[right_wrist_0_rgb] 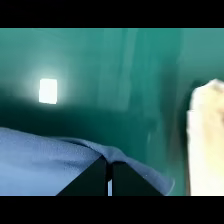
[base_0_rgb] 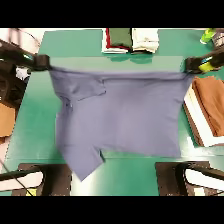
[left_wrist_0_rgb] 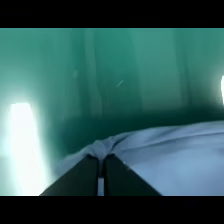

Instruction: Fold the shirts.

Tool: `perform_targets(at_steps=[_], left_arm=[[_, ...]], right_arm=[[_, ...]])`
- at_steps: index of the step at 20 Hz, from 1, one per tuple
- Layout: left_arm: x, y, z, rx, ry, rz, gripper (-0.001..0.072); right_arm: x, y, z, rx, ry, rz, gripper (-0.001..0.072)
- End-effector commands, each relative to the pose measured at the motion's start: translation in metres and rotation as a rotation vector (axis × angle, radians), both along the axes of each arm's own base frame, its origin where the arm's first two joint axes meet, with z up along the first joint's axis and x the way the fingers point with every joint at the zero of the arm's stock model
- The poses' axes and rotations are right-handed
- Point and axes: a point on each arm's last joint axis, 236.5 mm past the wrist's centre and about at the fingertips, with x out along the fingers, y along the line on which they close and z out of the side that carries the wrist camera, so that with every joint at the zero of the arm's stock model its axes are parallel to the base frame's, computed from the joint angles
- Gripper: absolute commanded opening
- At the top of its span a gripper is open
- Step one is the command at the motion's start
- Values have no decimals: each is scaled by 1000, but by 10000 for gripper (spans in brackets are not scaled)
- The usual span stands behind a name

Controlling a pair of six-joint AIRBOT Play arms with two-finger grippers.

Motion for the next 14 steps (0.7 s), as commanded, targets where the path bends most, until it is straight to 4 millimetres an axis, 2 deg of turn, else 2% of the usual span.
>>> perform_targets(at_steps=[1, 2, 4, 6, 7, 9, 10, 14], left_arm=[[33, 3, -84, 13, 85, -4, 27], [43, 4, -90, 12, 65, 7, 27], [58, 7, -86, 11, 11, 27, 27], [62, 7, -76, 10, -11, 26, 27], [58, 6, -71, 11, 6, 16, 27], [35, 2, -73, 12, 99, -21, 28], [20, 1, -81, 16, 167, -48, 27], [-25, -2, -120, 12, 359, -84, 27]], right_arm=[[35, -2, -81, 7, 91, -12, 17], [45, -3, -86, 7, 90, -13, 17], [66, -4, -84, 6, 71, -13, 17], [77, -4, -72, 4, 54, -9, 17], [77, -4, -65, -1, 57, 5, 17], [64, -3, -62, -13, 103, 40, 17], [53, -3, -65, -16, 139, 55, 17], [10, 1, -96, -10, 230, 62, 17]])
